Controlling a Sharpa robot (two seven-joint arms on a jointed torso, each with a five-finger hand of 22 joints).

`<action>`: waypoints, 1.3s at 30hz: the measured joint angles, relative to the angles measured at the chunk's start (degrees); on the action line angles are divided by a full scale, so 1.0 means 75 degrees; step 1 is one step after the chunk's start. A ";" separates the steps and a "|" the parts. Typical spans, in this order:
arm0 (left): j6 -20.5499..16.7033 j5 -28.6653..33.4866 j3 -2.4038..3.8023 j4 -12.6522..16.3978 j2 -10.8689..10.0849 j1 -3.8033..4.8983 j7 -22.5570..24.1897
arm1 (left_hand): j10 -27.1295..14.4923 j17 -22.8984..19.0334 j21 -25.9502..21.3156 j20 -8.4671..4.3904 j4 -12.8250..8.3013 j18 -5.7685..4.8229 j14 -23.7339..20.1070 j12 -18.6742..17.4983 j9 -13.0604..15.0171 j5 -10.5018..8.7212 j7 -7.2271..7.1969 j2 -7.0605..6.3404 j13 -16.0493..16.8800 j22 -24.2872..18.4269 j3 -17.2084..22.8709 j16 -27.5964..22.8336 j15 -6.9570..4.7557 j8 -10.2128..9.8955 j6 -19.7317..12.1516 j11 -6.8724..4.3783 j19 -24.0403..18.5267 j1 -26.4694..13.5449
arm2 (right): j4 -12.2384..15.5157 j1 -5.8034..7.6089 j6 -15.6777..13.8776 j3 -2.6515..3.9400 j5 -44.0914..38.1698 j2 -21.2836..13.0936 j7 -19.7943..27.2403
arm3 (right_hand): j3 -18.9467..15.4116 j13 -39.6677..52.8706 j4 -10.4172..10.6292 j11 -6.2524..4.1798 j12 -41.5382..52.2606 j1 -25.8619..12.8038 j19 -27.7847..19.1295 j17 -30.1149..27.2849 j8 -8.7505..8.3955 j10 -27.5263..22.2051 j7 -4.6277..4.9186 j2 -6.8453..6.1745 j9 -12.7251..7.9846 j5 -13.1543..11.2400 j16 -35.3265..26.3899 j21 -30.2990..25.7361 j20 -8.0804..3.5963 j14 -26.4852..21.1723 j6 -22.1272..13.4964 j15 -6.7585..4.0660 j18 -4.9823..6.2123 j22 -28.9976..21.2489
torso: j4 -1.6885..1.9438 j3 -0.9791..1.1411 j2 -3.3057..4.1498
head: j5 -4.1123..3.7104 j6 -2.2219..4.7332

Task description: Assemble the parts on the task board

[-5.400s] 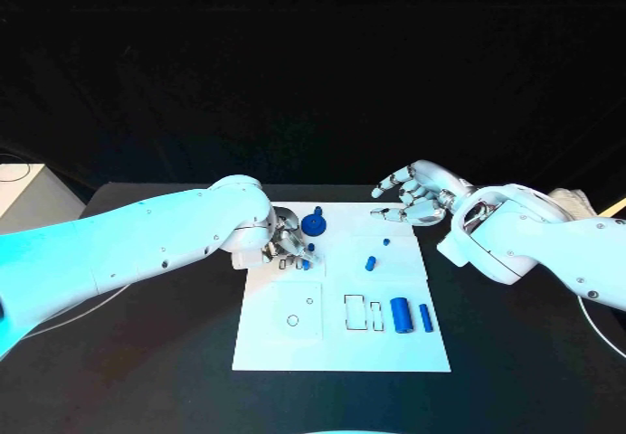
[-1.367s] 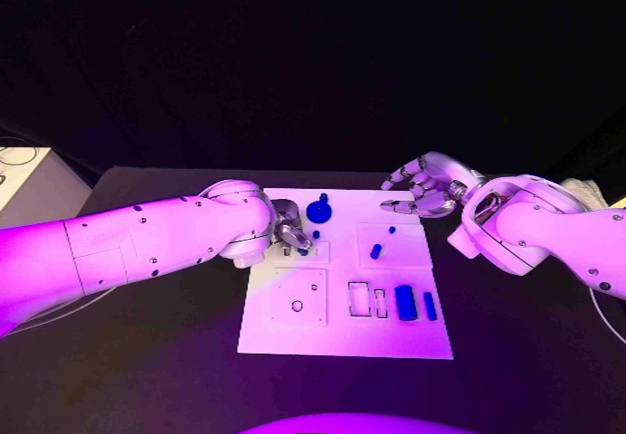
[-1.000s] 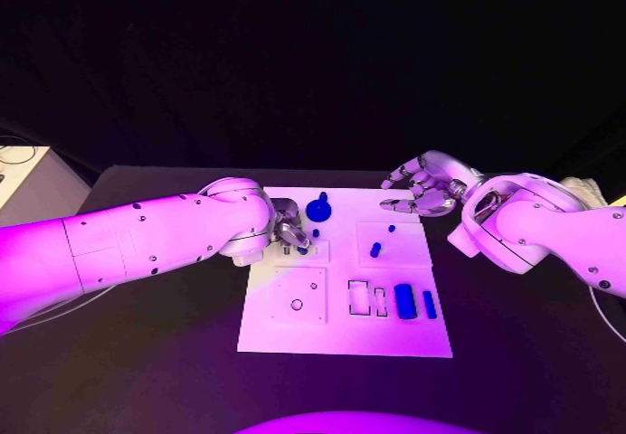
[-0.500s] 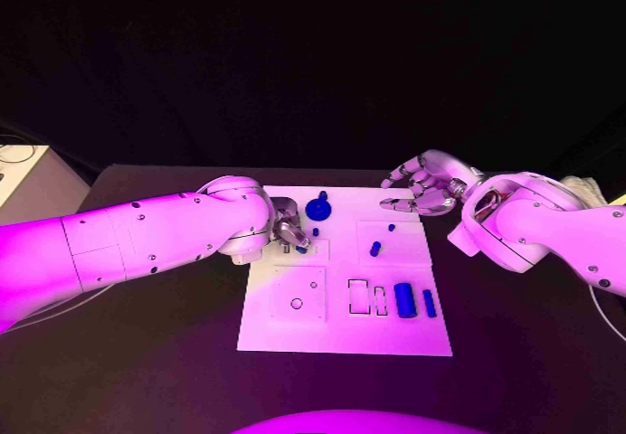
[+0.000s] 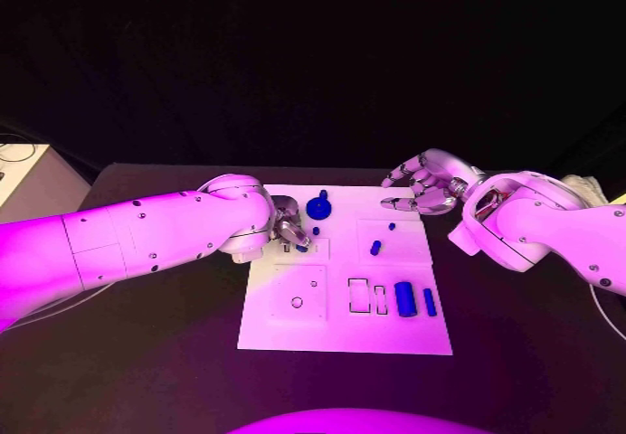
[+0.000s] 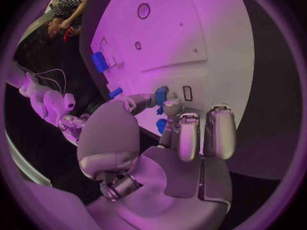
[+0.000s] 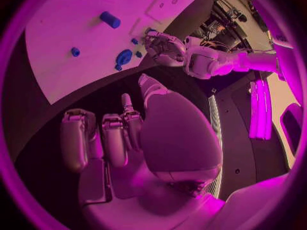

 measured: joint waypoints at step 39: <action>0.0233 -0.0036 0.0007 -0.0116 0.0104 0.0016 -0.0066 | 0.0381 -0.0002 0.0049 -0.0096 -0.0488 -0.0120 0.0001 0.0197 0.0062 -0.0133 -0.0118 -0.0015 0.0276 -0.0003 -0.0017 0.0000 -0.0166 0.0076 0.0176 -0.0161 0.0206 -0.0449 | 0.0037 -0.0001 0.0005 0.0000 0.0000 -0.0039 0.0000 | 0.0032 -0.0003 -0.0032 0.0000 0.0000 0.0000 0.0000 0.0005 0.0059 0.0000 -0.0002 0.0000 0.0000 0.0028 0.0000 0.0000 0.0000 0.0000 -0.0055 0.0000 0.0000 0.0004 | 0.0001 0.0002 -0.0007 | -0.0007 -0.0078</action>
